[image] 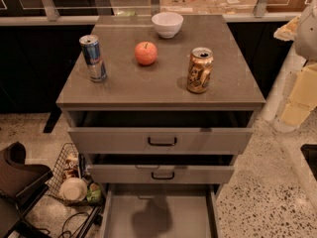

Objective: Close bottom drawer

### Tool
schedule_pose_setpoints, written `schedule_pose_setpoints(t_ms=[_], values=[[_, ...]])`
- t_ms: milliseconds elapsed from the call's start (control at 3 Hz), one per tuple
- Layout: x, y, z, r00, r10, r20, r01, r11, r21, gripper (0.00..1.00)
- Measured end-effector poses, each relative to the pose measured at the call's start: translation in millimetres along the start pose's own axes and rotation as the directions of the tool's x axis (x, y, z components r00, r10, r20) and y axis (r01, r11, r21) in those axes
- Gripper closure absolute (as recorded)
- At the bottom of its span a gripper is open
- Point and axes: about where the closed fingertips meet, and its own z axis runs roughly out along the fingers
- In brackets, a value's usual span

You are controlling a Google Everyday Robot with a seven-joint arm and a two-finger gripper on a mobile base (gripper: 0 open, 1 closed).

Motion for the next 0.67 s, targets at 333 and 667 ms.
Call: schedule_pose_setpoints(t_ms=[333, 667], values=[[0.0, 0.0, -0.1, 1.0, 0.0, 0.0, 0.0, 1.0, 0.0, 0.0], [7.6, 8.1, 9.0, 1.0, 0.001, 0.007, -0.001, 0.9998, 0.021, 0.0]])
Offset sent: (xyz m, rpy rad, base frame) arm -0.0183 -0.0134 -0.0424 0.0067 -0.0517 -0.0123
